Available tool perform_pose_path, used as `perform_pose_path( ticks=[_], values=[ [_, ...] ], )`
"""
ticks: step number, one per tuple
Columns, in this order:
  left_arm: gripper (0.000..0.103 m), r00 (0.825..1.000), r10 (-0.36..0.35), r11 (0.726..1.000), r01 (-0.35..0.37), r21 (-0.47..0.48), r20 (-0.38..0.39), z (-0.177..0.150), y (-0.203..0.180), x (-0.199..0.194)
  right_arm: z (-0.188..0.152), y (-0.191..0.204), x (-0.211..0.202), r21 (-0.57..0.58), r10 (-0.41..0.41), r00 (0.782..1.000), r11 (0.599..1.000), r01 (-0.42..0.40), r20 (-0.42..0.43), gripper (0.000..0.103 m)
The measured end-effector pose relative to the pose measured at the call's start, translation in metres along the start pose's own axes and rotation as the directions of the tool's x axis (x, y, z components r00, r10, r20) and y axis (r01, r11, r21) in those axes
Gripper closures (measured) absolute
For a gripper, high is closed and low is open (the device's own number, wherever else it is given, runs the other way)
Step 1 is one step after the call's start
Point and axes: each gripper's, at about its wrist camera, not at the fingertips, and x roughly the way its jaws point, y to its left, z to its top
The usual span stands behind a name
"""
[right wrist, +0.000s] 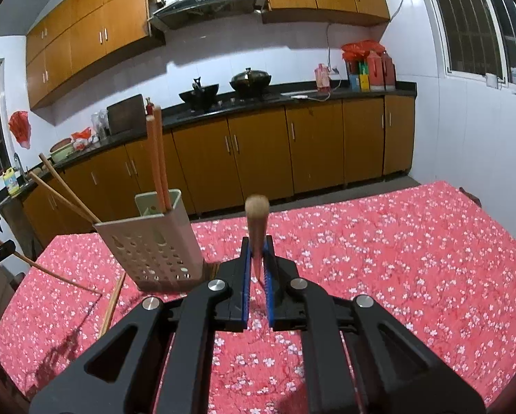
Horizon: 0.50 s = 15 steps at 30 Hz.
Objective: Organize utensils
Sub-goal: 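Lift both held chopsticks upright and carry them above the beige holder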
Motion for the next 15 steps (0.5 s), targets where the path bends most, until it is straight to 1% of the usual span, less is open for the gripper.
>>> perform_pose_path(
  ticks=[6,8,12,15],
  values=[
    [0.095,1.000,-0.006,1.000,0.006,0.007,0.013,0.003,-0.002,-0.003,0.006,0.002,-0.005,-0.008,0.003,1.000,1.000,-0.002,0.017,0.095],
    [0.095,1.000,-0.012,1.000,0.012,0.009,0.016,0.004,-0.002,-0.006,0.010,0.003,-0.010,-0.007,0.014,0.999,1.000,-0.014,0.030,0.095],
    [0.095,0.998,-0.050,0.998,0.049,0.026,0.037,0.012,-0.010,-0.018,0.026,0.009,-0.026,-0.003,0.081,0.995,0.997,-0.081,0.062,0.095],
    [0.095,0.992,-0.108,0.994,0.105,0.040,0.066,0.024,-0.023,-0.031,0.041,0.019,-0.039,-0.008,0.144,0.985,0.990,-0.143,0.097,0.095]
  ],
)
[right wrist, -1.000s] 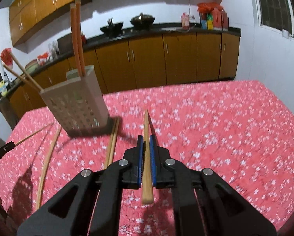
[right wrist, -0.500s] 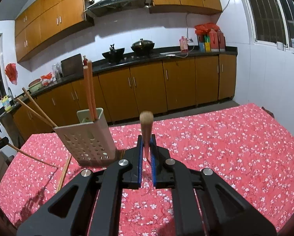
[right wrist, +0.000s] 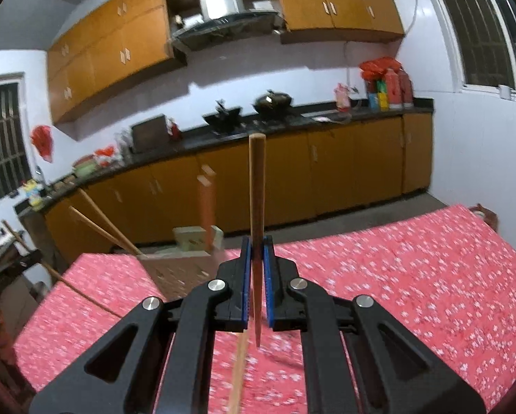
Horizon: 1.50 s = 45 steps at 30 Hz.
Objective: Organize utensils
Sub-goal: 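Lift both held chopsticks upright and carry them above the beige holder, then drop both chopsticks into the holder by opening both tools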
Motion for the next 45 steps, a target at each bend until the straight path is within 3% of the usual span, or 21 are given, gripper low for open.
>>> perform_pose_path(
  ticks=[5,8,12,18,26,35,41,43,45],
  values=[
    [0.095,0.995,-0.094,0.995,0.093,0.036,0.040,0.023,-0.028,-0.011,0.026,0.026,-0.017,-0.017,0.110,0.991,0.994,-0.109,0.082,0.095],
    [0.095,0.987,-0.139,0.989,0.134,0.059,0.078,0.038,-0.046,-0.015,0.040,0.041,-0.021,-0.042,0.134,0.980,0.991,-0.129,0.149,0.095],
    [0.095,0.980,-0.143,0.989,0.134,0.068,0.140,0.059,-0.066,-0.012,0.054,0.054,-0.015,-0.061,0.130,0.966,0.991,-0.119,0.226,0.095],
    [0.095,0.968,-0.085,0.996,0.079,0.034,0.235,0.085,-0.075,0.005,0.062,0.058,0.009,-0.048,0.090,0.949,0.996,-0.079,0.303,0.095],
    [0.095,0.960,-0.016,1.000,0.019,-0.010,0.280,0.084,-0.075,0.049,0.044,0.050,0.055,-0.018,0.052,0.972,0.999,-0.049,0.228,0.095],
    [0.095,0.987,-0.020,1.000,0.022,-0.010,0.161,0.058,-0.072,0.092,0.026,0.052,0.074,-0.024,0.075,0.989,0.997,-0.072,0.129,0.095],
    [0.092,0.988,-0.024,0.999,0.029,-0.033,0.151,0.054,-0.064,0.089,0.028,0.053,0.069,-0.028,0.082,0.990,0.996,-0.080,0.117,0.092],
    [0.089,0.987,-0.024,0.999,0.029,-0.032,0.157,0.054,-0.064,0.085,0.030,0.053,0.065,-0.025,0.083,0.989,0.996,-0.080,0.123,0.084],
    [0.087,0.986,-0.026,0.999,0.032,-0.036,0.163,0.054,-0.063,0.080,0.033,0.052,0.062,-0.027,0.082,0.988,0.996,-0.079,0.129,0.082]
  ],
)
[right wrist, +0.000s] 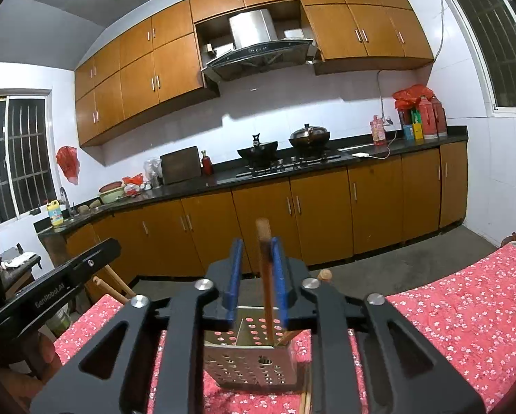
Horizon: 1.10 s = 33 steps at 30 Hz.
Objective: Organize utensils
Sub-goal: 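Drop both chopsticks into the holder by opening both tools, then move both open tools back down to the chopsticks on the cloth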
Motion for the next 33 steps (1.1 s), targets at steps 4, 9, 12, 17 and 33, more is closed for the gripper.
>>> perform_pose_path(
  ticks=[4,9,12,17,33],
  values=[
    [0.087,1.000,-0.006,1.000,0.006,-0.015,0.014,0.004,0.001,-0.015,0.005,0.000,-0.017,-0.012,-0.005,1.000,1.000,0.005,0.021,0.082],
    [0.081,1.000,0.011,1.000,-0.010,-0.026,0.018,0.005,0.013,-0.043,0.005,-0.013,-0.036,-0.003,-0.036,0.999,0.999,0.036,0.025,0.082],
    [0.080,0.999,0.034,0.999,-0.034,-0.027,0.003,-0.005,0.022,-0.058,-0.003,-0.028,-0.047,0.004,-0.075,0.997,0.997,0.075,0.004,0.082],
    [0.077,0.989,0.120,0.992,-0.123,-0.034,-0.088,-0.040,0.051,-0.068,-0.043,-0.057,-0.041,0.007,-0.154,0.976,0.988,0.157,-0.152,0.082],
    [0.077,0.858,0.076,0.992,-0.115,-0.045,-0.508,-0.185,0.075,-0.035,-0.192,-0.052,0.015,0.047,-0.032,0.777,0.996,0.080,-0.629,0.083]
  ],
)
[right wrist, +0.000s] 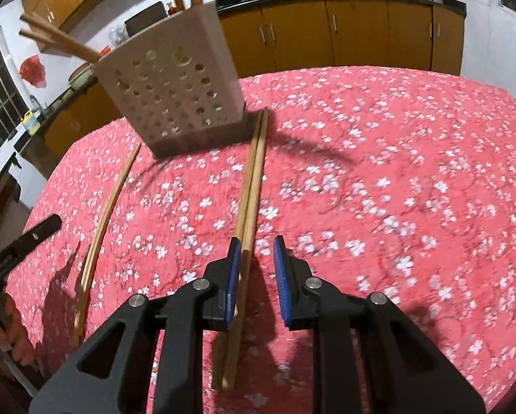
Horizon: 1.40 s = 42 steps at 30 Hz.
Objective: Organize utensils
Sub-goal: 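Move both open tools back down to the chopsticks on the cloth, then close the left tool on a chopstick while the right tool grasps another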
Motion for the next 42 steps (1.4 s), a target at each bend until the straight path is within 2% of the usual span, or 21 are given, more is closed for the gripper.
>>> perform_pose_path(
  ticks=[3,6,7,8,11,15,18,25,31,36,42],
  values=[
    [0.077,1.000,-0.004,1.000,0.005,0.008,-0.027,-0.006,-0.008,0.005,-0.001,0.003,0.002,-0.025,-0.024,1.000,0.999,0.024,0.008,0.083],
    [0.077,0.999,-0.007,1.000,0.007,0.006,-0.047,-0.010,-0.011,0.011,0.001,0.003,0.007,-0.041,-0.083,0.996,0.996,0.083,0.008,0.085],
    [0.077,0.999,-0.007,1.000,0.008,0.005,-0.051,-0.010,-0.012,0.012,0.002,0.000,0.005,-0.037,-0.096,0.995,0.995,0.096,0.006,0.090],
    [0.077,0.999,-0.008,1.000,0.008,0.004,-0.054,-0.011,-0.012,0.013,0.002,-0.001,0.004,-0.037,-0.104,0.995,0.994,0.104,0.010,0.091],
    [0.077,0.998,-0.013,1.000,0.013,0.005,-0.062,-0.013,-0.014,0.015,-0.002,-0.001,0.003,-0.037,-0.082,0.997,0.996,0.082,0.007,0.091],
    [0.078,0.997,-0.015,1.000,0.017,0.016,-0.072,-0.015,-0.017,0.017,-0.003,0.003,0.005,-0.066,-0.165,0.986,0.984,0.166,0.024,0.095],
    [0.080,0.997,-0.007,1.000,0.010,0.029,-0.079,-0.016,-0.019,0.019,0.000,-0.005,0.006,-0.026,-0.156,0.987,0.987,0.157,0.021,0.095],
    [0.083,0.996,0.029,0.998,-0.024,0.060,-0.088,-0.018,-0.018,0.023,-0.002,-0.006,0.006,-0.038,-0.157,0.987,0.987,0.158,0.025,0.095],
    [0.083,0.995,-0.006,0.999,0.010,0.046,-0.104,-0.020,-0.019,0.023,-0.002,-0.007,0.006,-0.038,-0.153,0.988,0.987,0.154,0.025,0.095],
    [0.083,0.996,-0.039,0.999,0.041,0.032,-0.076,-0.020,-0.018,0.015,-0.003,-0.005,0.005,-0.046,-0.158,0.987,0.986,0.159,0.028,0.095],
    [0.082,0.994,-0.034,0.998,0.040,0.057,-0.107,-0.023,-0.022,0.023,-0.003,-0.004,0.006,-0.050,-0.158,0.987,0.986,0.160,0.028,0.095]
  ],
)
